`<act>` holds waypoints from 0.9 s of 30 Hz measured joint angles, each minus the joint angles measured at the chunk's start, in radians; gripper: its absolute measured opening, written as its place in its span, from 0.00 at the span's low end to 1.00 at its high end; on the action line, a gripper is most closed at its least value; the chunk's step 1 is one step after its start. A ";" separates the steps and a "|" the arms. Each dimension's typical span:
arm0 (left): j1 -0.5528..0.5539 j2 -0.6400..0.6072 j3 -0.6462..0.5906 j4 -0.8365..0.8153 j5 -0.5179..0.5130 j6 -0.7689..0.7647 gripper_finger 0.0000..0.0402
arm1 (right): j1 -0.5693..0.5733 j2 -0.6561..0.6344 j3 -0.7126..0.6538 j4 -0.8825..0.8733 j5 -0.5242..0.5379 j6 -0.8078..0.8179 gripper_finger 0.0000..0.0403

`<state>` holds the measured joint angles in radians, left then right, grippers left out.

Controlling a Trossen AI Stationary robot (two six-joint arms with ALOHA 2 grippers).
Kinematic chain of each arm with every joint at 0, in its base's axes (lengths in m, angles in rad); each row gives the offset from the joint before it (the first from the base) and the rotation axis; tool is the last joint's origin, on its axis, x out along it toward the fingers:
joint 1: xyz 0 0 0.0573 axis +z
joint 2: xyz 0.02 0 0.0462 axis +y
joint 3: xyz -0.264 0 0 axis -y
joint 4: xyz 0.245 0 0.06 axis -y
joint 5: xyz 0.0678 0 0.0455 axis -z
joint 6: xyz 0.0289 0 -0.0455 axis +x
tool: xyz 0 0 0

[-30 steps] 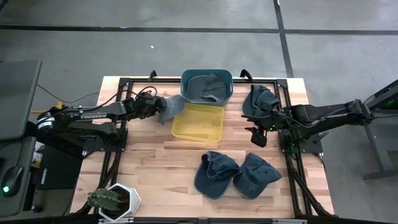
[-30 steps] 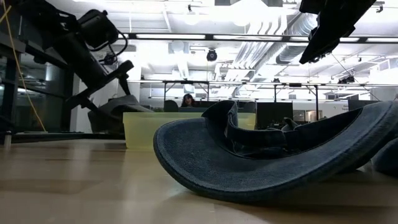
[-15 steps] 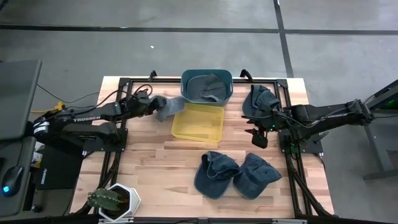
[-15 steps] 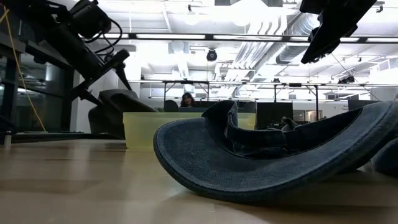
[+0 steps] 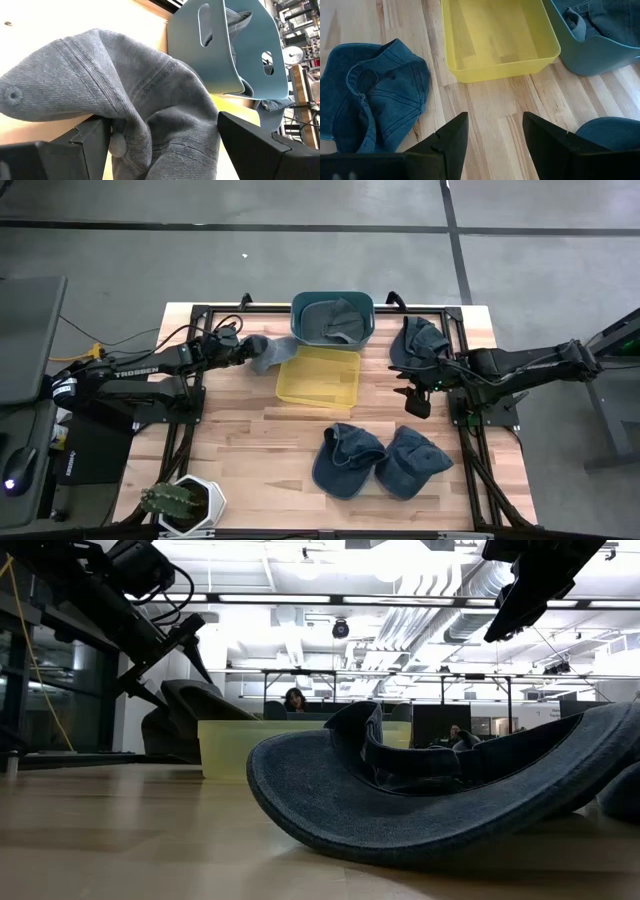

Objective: Pick & Place hat
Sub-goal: Put the gray cap into the blue bin

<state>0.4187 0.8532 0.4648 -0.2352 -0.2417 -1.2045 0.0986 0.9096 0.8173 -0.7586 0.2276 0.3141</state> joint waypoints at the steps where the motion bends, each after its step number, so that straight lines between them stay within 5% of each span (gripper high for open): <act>1: 0.000 0.000 0.000 0.000 0.000 0.000 0.77 | 0.000 0.000 0.000 0.000 0.000 0.000 0.45; 10: 0.000 0.000 0.000 0.000 0.030 0.024 0.77 | 0.000 0.000 0.000 0.000 0.000 -0.004 0.45; 22: -0.001 0.000 0.001 0.000 0.230 0.274 0.77 | 0.000 0.000 0.000 0.000 0.000 -0.027 0.45; 27: -0.001 0.000 0.058 -0.062 0.231 0.373 0.77 | 0.000 0.000 0.000 0.000 -0.002 -0.027 0.45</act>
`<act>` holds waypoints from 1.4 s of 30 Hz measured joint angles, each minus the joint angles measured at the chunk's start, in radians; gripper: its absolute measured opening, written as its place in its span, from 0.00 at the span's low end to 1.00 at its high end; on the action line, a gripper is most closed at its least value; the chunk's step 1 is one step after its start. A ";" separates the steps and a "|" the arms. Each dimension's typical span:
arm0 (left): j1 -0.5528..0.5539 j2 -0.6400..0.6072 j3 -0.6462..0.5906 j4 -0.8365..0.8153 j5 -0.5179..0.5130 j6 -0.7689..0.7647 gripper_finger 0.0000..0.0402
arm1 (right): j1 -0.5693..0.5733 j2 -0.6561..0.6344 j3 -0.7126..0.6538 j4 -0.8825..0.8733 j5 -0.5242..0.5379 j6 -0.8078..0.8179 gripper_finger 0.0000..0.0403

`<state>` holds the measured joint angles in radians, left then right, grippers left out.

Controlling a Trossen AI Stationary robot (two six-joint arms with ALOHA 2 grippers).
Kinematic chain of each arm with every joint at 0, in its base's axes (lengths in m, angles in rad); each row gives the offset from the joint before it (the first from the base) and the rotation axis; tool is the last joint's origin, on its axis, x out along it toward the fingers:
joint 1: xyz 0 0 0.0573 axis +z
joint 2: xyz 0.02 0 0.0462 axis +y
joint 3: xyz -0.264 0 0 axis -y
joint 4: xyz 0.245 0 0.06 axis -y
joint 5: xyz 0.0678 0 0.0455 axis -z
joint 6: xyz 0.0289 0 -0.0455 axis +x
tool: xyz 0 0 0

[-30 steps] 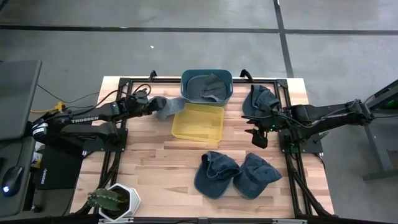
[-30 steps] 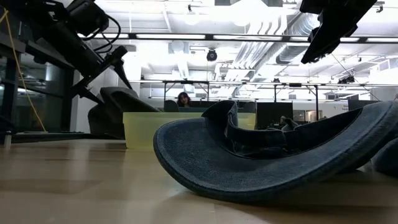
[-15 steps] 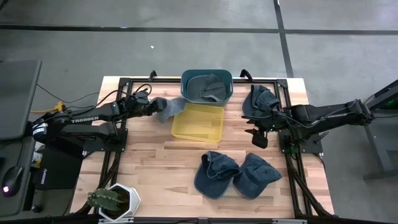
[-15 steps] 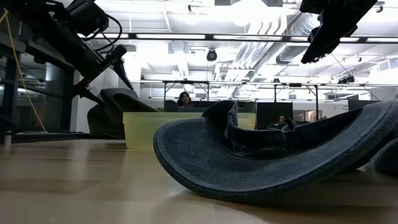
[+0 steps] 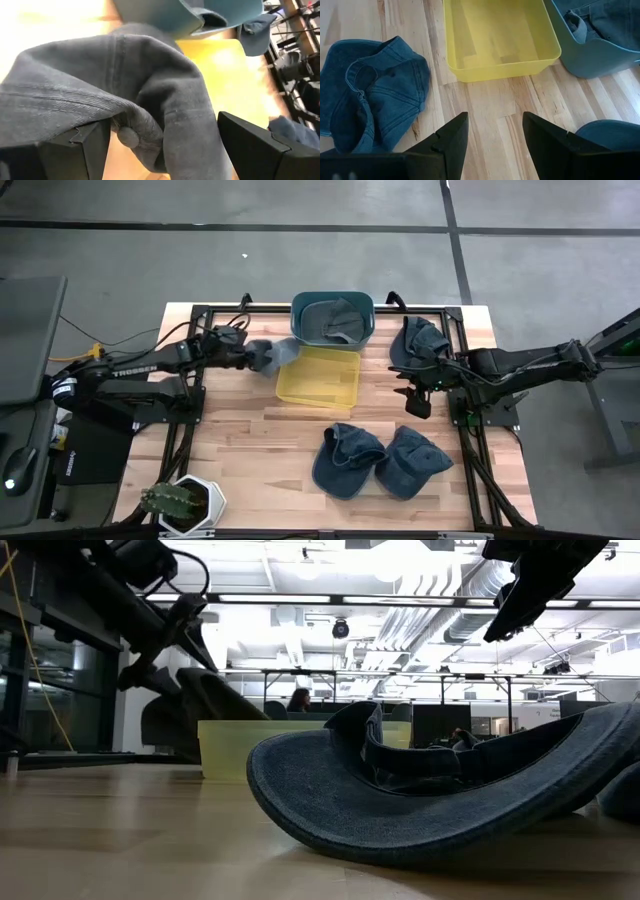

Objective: Pick & Place hat
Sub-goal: Put the gray cap into the blue bin

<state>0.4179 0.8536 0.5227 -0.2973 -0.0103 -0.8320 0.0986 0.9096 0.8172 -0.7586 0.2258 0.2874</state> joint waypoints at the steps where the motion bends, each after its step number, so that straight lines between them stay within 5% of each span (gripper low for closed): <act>1: 0.000 0.000 0.016 -0.030 -0.013 0.015 0.77 | 0.000 0.000 0.000 0.000 0.000 0.000 0.45; 15: 0.000 0.000 0.153 -0.295 -0.070 0.106 0.77 | 0.000 0.000 0.000 0.000 -0.001 0.004 0.45; 25: -0.005 0.018 0.199 -0.303 -0.027 0.182 0.77 | 0.000 0.000 0.000 0.000 0.002 0.018 0.45; 36: -0.205 0.150 0.268 -0.380 -0.056 0.282 0.77 | 0.000 0.000 0.000 -0.046 0.039 -0.031 0.45; 42: -0.343 0.236 0.315 -0.554 -0.216 0.255 0.77 | 0.000 0.000 -0.001 -0.104 0.056 -0.018 0.45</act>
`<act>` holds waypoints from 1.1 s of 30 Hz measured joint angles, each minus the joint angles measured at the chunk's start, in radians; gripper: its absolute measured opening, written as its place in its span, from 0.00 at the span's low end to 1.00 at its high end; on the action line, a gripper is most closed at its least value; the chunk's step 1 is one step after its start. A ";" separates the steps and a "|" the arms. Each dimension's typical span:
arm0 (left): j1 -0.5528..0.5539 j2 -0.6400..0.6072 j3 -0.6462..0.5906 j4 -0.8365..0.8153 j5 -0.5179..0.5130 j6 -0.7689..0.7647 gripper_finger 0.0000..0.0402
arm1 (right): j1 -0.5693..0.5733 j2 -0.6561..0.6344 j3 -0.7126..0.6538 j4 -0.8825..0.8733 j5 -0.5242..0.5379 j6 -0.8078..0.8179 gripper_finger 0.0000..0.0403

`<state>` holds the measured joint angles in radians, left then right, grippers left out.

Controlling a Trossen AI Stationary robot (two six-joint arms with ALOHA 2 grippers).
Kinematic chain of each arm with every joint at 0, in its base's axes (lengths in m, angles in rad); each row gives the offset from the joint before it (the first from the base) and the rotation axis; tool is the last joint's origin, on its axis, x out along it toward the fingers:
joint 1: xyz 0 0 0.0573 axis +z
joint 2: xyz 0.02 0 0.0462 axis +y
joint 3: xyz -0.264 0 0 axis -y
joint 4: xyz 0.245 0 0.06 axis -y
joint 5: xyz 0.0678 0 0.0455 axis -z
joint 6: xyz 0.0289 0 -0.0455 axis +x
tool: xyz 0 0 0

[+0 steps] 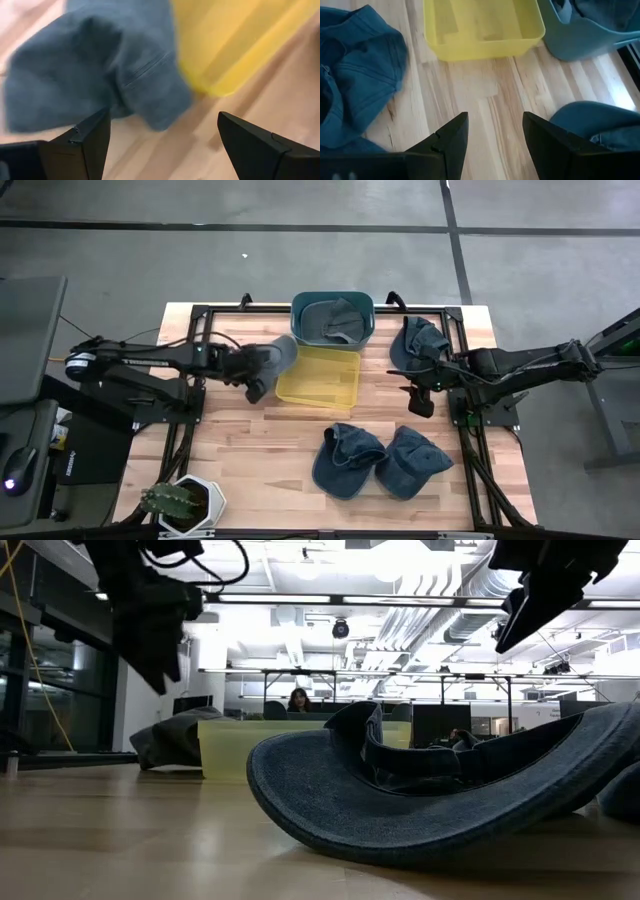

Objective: Pick & Place hat
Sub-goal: Put the gray cap into the blue bin

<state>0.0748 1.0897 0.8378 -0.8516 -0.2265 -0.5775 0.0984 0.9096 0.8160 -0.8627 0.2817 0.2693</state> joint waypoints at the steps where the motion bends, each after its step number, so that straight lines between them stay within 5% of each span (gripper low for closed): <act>1: -0.019 0.014 0.008 -0.007 -0.030 -0.014 0.77 | 0.000 0.000 0.000 0.000 0.000 0.003 0.45; 14: -0.225 0.250 0.090 0.008 -0.305 0.023 0.77 | 0.000 0.000 -0.001 -0.002 0.004 0.018 0.45; 33: -0.233 0.493 0.088 0.008 -0.560 0.027 0.77 | 0.000 0.000 -0.001 -0.002 0.003 0.027 0.45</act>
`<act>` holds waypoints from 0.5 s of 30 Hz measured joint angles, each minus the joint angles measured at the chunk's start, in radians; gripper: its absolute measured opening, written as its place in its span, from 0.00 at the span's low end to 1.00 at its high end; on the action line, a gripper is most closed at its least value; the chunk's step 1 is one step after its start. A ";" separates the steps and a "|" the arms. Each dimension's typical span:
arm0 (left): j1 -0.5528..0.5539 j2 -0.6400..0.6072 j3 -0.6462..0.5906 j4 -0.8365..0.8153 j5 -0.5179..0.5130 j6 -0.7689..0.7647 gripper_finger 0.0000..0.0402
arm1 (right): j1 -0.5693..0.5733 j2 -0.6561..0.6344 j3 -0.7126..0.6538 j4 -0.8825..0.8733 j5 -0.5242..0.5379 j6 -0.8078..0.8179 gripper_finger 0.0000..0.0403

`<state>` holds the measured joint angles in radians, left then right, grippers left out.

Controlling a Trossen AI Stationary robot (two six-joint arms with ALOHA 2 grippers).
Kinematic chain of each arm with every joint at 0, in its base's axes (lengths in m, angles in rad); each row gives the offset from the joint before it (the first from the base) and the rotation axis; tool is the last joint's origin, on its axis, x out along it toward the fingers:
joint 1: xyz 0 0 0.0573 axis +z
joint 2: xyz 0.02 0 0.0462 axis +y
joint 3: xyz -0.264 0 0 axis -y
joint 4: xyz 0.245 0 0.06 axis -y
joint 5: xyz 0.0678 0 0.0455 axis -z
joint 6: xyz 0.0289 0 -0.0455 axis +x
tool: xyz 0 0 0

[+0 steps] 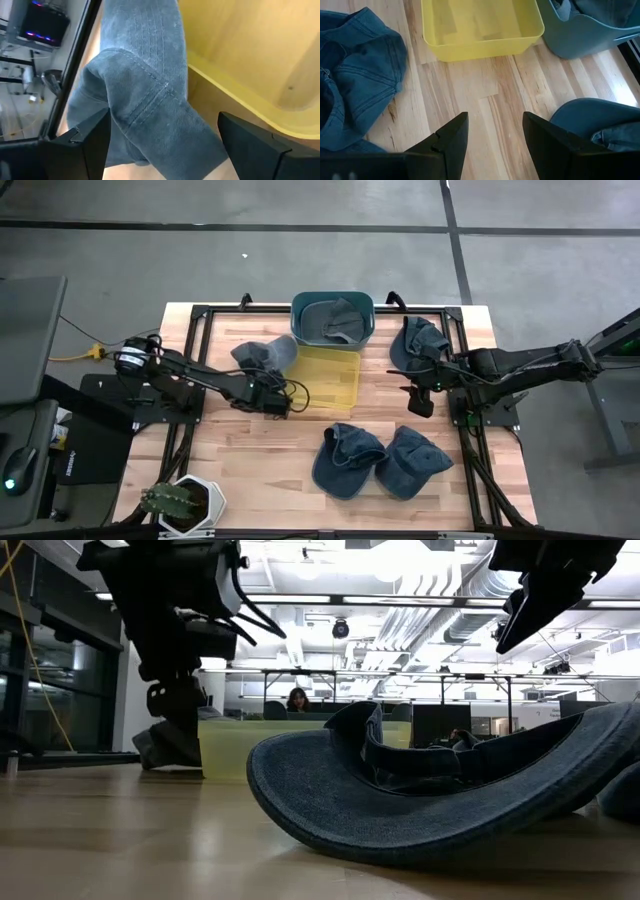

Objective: Pick & Place hat
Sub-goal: Put the gray cap into the blue bin

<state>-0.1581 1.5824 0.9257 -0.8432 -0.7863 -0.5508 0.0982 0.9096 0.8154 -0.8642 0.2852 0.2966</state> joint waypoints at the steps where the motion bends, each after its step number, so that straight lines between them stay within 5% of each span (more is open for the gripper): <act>1: 0.000 0.004 0.000 -0.005 -0.010 0.004 0.77 | 0.000 0.000 0.000 0.000 0.000 0.004 0.45; 15: 0.002 0.006 -0.002 -0.045 -0.081 0.041 0.77 | 0.000 0.000 0.000 0.000 0.000 0.034 0.45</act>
<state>-0.1566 1.5879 0.9234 -0.8886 -0.8676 -0.5101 0.0984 0.9096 0.8154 -0.8642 0.2852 0.3310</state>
